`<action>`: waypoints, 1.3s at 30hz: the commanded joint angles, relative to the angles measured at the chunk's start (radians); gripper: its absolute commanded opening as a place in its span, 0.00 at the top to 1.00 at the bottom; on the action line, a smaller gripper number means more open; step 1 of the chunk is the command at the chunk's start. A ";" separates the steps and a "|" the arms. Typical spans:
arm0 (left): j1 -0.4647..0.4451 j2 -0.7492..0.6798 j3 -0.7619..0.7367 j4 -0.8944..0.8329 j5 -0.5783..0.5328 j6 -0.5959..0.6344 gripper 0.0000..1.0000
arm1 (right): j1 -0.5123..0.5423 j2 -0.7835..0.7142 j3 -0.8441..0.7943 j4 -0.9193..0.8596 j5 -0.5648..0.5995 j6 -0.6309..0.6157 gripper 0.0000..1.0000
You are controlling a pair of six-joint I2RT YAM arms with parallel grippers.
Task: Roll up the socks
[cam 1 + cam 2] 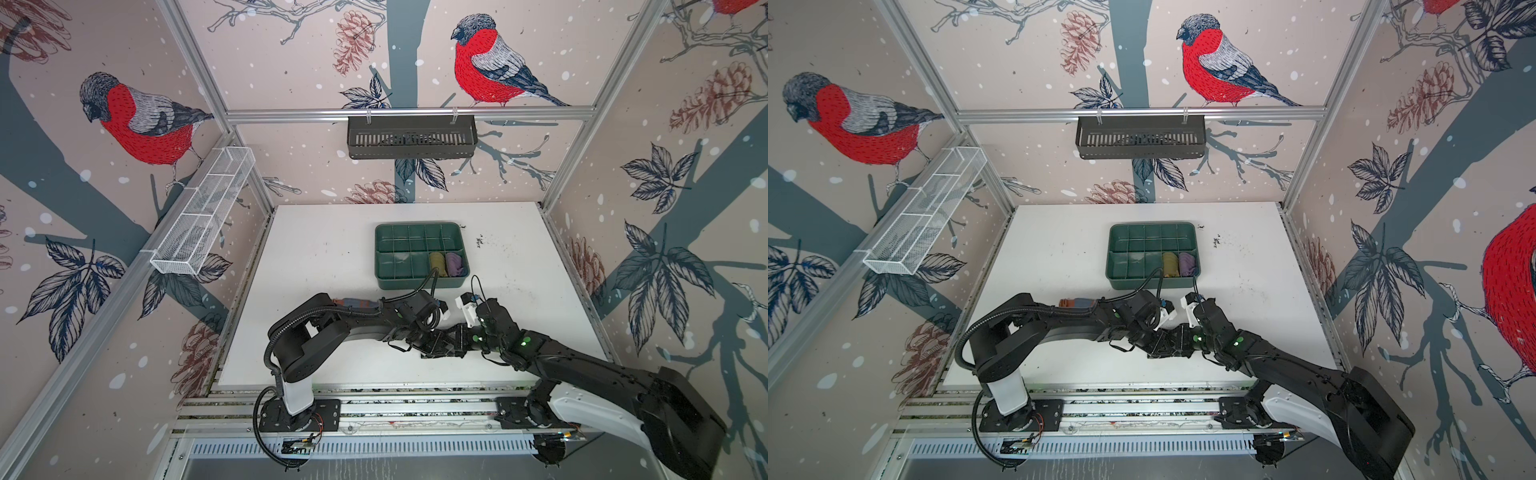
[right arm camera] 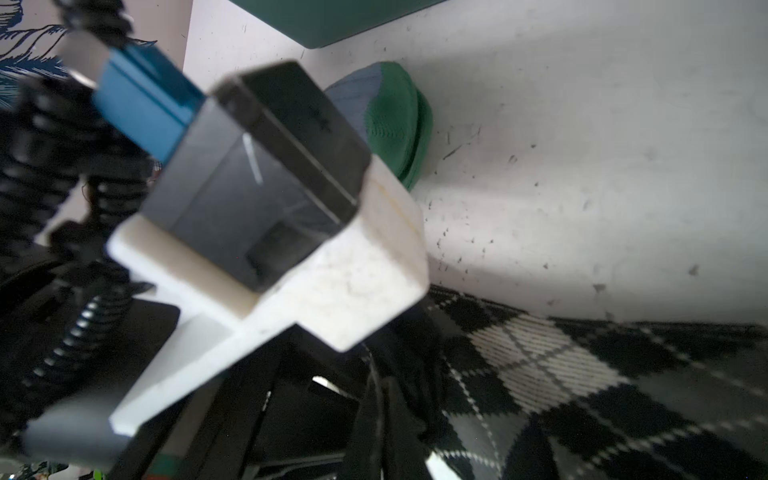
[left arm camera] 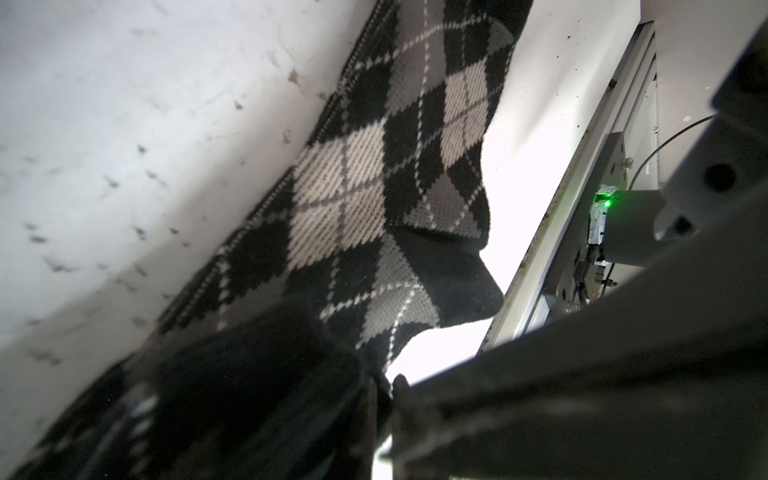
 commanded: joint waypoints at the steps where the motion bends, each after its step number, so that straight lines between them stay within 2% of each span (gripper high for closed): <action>1: 0.006 0.003 -0.008 0.033 0.013 -0.003 0.87 | 0.002 0.017 -0.003 0.051 -0.019 0.009 0.93; 18: 0.022 0.004 -0.041 0.083 0.046 -0.007 0.87 | 0.006 0.142 -0.001 0.123 -0.030 0.009 0.94; 25: 0.024 -0.012 -0.060 0.099 0.059 -0.012 0.84 | 0.002 0.194 -0.001 0.128 -0.010 0.002 0.95; 33: 0.042 -0.096 -0.086 0.119 0.094 -0.024 0.82 | -0.010 0.210 -0.004 0.124 0.005 -0.010 0.95; 39: 0.072 -0.181 -0.090 0.057 0.059 -0.005 0.80 | -0.018 0.210 0.003 0.114 0.010 -0.021 0.95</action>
